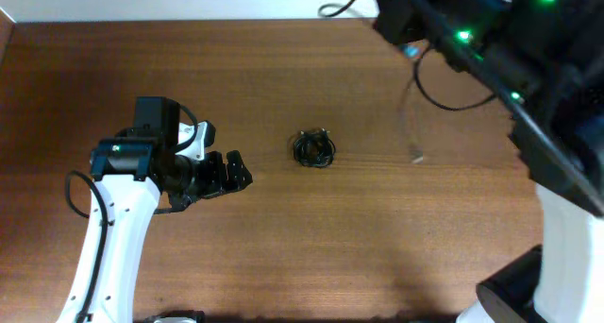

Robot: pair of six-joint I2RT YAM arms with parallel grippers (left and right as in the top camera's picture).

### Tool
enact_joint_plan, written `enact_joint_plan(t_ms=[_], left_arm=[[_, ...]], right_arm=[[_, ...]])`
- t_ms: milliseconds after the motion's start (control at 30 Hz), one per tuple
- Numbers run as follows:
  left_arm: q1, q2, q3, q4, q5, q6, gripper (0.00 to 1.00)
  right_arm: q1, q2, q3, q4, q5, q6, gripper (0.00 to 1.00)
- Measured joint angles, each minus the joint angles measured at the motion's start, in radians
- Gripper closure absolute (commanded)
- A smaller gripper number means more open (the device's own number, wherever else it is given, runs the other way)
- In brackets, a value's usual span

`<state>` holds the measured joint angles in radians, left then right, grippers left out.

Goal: Untangle cables

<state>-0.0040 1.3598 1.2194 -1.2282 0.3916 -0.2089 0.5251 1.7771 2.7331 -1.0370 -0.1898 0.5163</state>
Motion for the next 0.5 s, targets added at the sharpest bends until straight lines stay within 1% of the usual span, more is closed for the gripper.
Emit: enact_joint_plan(t_ms=[33, 100, 200, 233, 267, 367, 433, 500], left_arm=[[0.0, 0.0, 0.0, 0.001, 0.0, -0.006, 0.01], [0.0, 0.0, 0.0, 0.002, 0.003, -0.016, 0.01], [0.0, 0.0, 0.0, 0.01, 0.057, -0.024, 0.01], [0.0, 0.0, 0.0, 0.021, 0.085, -0.029, 0.01], [0.001, 0.0, 0.0, 0.022, 0.102, -0.039, 0.01], [0.021, 0.0, 0.0, 0.021, 0.123, -0.051, 0.01], [0.033, 0.0, 0.0, 0.021, 0.126, -0.055, 0.01], [0.034, 0.0, 0.0, 0.014, 0.126, -0.057, 0.01]], right_arm=[[0.0, 0.035, 0.0, -0.014, -0.062, 0.0, 0.96], [0.0, 0.074, 0.0, -0.024, -0.11, 0.0, 0.96], [0.0, 0.144, -0.002, -0.002, -0.187, 0.0, 0.96], [0.0, 0.15, -0.002, 0.008, -0.195, 0.0, 0.96], [0.0, 0.152, -0.003, 0.053, -0.202, 0.002, 0.96], [0.0, 0.144, -0.003, 0.141, -0.212, 0.005, 0.96], [0.0, 0.13, -0.003, 0.146, -0.213, 0.008, 0.96], [0.0, 0.117, -0.002, 0.104, -0.213, 0.01, 0.96]])
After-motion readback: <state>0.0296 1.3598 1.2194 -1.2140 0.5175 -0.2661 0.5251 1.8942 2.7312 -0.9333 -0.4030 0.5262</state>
